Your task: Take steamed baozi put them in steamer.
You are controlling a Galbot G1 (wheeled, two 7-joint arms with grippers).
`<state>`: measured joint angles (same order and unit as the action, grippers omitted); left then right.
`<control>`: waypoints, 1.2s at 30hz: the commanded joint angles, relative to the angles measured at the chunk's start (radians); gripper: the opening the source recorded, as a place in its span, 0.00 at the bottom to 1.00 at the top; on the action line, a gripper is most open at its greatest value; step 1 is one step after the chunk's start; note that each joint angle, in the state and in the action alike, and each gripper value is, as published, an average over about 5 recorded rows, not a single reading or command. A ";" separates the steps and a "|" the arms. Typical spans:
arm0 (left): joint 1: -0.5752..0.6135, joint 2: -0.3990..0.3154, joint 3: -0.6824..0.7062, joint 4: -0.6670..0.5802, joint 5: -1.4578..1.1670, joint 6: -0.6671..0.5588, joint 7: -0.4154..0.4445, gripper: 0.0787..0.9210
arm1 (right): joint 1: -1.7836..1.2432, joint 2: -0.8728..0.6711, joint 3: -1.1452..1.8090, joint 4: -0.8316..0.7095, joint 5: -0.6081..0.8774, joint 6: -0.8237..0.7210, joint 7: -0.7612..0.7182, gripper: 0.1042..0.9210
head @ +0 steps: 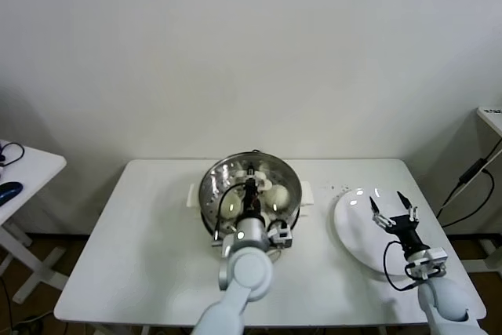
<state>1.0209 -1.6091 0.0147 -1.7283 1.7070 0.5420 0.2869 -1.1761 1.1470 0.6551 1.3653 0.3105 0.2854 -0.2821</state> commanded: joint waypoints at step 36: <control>0.035 -0.012 -0.005 -0.150 -0.051 -0.041 0.045 0.88 | 0.022 0.008 0.002 -0.037 -0.016 0.008 -0.022 0.88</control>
<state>1.0498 -1.6093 0.0098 -1.8251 1.6698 0.5045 0.3279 -1.1569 1.1550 0.6578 1.3325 0.2957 0.2928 -0.3033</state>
